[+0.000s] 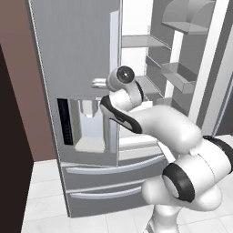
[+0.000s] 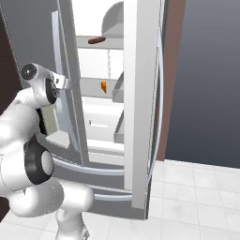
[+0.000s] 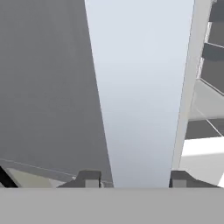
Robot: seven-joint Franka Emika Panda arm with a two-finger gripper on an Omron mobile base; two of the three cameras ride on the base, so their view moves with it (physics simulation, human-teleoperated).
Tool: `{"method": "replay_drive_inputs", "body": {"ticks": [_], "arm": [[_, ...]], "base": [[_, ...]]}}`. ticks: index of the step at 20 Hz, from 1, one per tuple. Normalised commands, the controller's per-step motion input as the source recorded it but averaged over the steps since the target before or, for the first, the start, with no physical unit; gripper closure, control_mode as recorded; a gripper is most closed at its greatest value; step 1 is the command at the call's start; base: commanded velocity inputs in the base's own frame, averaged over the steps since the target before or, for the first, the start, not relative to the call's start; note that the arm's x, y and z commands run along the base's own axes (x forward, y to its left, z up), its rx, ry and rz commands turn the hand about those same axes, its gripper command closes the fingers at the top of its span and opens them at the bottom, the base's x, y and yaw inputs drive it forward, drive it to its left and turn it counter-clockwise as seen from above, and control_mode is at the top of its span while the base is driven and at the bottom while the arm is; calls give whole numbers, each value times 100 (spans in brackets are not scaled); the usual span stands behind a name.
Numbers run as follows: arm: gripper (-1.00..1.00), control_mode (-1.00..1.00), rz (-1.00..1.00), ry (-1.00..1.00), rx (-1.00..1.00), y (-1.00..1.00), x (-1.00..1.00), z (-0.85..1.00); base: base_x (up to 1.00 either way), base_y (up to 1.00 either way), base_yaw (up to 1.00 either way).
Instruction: Retrieve the sausage and cheese from the fridge and place them on the cutting board on the counter.
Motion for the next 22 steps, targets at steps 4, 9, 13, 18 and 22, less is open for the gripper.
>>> {"method": "replay_drive_inputs", "body": {"ticks": [4,9,13,18,22], "arm": [[100,-100,0,4,0,44,-92,53],[100,-100,0,7,1,50,-93,54],[100,-100,0,8,1,50,-80,44],[100,-100,0,6,0,24,-59,32],[100,-100,0,5,1,8,-63,25]], "base": [[0,0,0],[0,0,0],[0,0,0],[0,0,0],[0,0,0]]}}
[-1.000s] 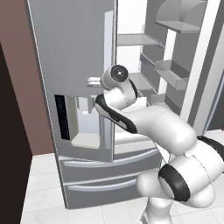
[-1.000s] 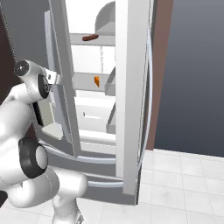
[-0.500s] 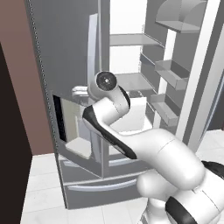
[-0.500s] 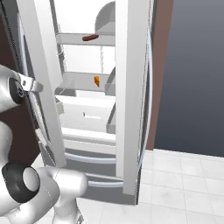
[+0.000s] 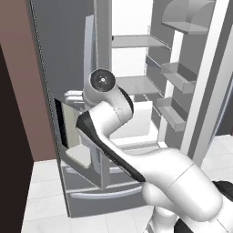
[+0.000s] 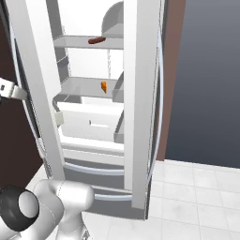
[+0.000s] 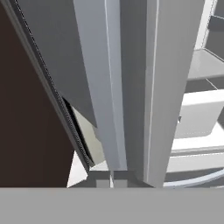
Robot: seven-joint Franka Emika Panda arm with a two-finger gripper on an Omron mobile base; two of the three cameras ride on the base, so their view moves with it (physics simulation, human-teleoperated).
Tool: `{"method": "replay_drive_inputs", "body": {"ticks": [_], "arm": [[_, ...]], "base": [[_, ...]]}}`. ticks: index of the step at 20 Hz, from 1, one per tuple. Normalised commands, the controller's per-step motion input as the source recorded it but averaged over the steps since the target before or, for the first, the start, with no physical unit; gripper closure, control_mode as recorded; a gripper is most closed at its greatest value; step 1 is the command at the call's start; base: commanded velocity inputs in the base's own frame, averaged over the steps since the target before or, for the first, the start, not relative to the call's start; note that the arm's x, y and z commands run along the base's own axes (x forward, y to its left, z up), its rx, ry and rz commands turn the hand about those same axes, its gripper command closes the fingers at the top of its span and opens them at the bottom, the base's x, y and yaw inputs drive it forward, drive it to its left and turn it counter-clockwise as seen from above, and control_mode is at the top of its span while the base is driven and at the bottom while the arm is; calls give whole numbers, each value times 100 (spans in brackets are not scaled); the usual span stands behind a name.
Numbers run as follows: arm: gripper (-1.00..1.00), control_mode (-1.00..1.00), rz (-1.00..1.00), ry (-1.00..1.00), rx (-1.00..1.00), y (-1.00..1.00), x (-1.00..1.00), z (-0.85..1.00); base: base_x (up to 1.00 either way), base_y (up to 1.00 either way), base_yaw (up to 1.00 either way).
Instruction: Retrieve the sausage and cheese from the fridge and place them on the cutting board on the counter.
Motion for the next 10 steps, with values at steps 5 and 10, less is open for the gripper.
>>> {"method": "replay_drive_inputs", "body": {"ticks": [5,10], "arm": [[100,-100,0,3,2,-18,-90,29],[100,-100,0,8,3,-99,-77,15]], "base": [[0,0,0],[0,0,0]]}}
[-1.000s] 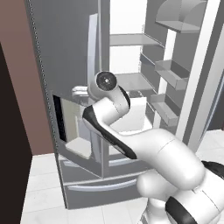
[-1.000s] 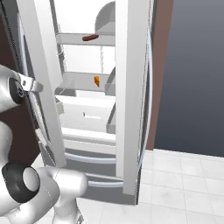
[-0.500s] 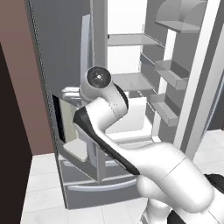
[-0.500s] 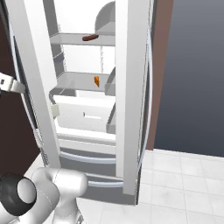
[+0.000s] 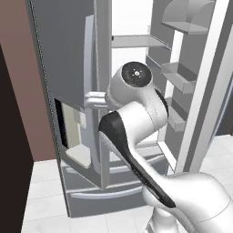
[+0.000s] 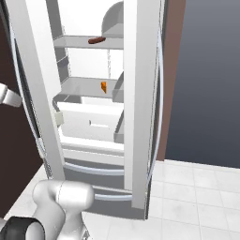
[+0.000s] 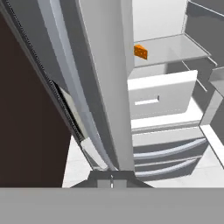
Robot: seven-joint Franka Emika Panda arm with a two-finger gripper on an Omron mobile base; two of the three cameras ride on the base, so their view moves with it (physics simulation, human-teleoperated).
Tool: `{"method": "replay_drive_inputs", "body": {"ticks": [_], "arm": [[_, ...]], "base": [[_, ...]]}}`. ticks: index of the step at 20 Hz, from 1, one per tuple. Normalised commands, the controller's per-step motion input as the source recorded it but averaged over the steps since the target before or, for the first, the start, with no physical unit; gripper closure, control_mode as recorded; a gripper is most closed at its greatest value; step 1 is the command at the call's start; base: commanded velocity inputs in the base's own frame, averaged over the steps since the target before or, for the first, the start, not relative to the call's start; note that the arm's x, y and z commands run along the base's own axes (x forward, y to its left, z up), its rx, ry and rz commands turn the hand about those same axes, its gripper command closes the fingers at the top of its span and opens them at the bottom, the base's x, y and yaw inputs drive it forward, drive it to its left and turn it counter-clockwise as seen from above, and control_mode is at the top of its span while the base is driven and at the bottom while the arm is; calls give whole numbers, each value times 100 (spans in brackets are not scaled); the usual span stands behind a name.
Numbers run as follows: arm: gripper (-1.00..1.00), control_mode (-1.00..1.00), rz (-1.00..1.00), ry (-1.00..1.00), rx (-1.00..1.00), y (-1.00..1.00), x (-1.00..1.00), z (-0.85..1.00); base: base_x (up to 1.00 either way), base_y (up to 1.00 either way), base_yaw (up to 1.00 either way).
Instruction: Retrieve the sausage and cheese from the fridge and place them on the cutting board on the counter.
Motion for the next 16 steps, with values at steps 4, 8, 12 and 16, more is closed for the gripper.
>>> {"method": "replay_drive_inputs", "body": {"ticks": [4,8,12,16], "arm": [[100,-100,-2,10,8,-100,-48,23],[100,-100,-7,11,10,-100,-16,25],[100,-100,-11,12,7,-41,23,12],[-100,-100,-14,7,0,0,56,0]], "base": [[0,0,0],[0,0,0],[0,0,0],[0,0,0]]}}
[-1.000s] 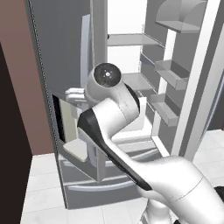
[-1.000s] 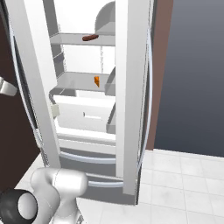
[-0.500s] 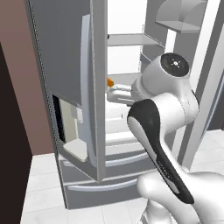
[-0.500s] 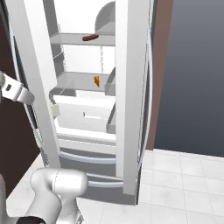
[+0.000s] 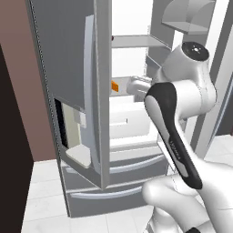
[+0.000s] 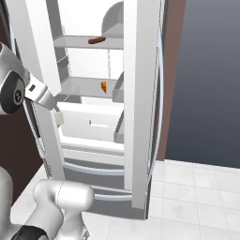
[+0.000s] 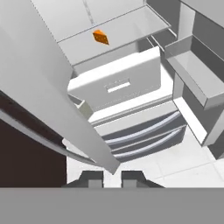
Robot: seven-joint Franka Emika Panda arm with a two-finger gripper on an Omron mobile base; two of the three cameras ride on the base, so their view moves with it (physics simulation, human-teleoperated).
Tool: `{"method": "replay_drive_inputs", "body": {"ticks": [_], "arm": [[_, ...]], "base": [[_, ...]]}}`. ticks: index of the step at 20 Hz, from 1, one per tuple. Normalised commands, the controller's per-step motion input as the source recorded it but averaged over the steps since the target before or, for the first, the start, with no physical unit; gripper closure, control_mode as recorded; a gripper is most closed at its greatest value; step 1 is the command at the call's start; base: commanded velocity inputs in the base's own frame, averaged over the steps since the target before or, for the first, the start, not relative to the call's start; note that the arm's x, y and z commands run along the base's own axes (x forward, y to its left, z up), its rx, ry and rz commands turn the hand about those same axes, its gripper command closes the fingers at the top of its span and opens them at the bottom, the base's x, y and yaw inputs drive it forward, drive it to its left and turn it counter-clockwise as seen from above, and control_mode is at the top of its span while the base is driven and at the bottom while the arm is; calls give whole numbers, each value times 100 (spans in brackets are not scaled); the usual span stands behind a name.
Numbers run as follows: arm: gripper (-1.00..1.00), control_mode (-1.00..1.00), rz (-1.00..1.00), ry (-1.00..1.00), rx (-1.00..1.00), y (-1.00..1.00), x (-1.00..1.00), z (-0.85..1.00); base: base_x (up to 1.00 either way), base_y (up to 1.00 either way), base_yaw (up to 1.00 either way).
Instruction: Retrieve the sausage and cheese from the fridge and place them on the cutting board on the counter.
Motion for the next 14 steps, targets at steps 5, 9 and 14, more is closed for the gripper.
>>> {"method": "replay_drive_inputs", "body": {"ticks": [5,9,14], "arm": [[-100,-100,-16,4,0,0,57,-1],[-100,-100,-15,0,5,-2,21,0],[-100,-100,-11,0,12,-7,22,0]], "base": [[0,0,0],[0,0,0],[0,0,0]]}}
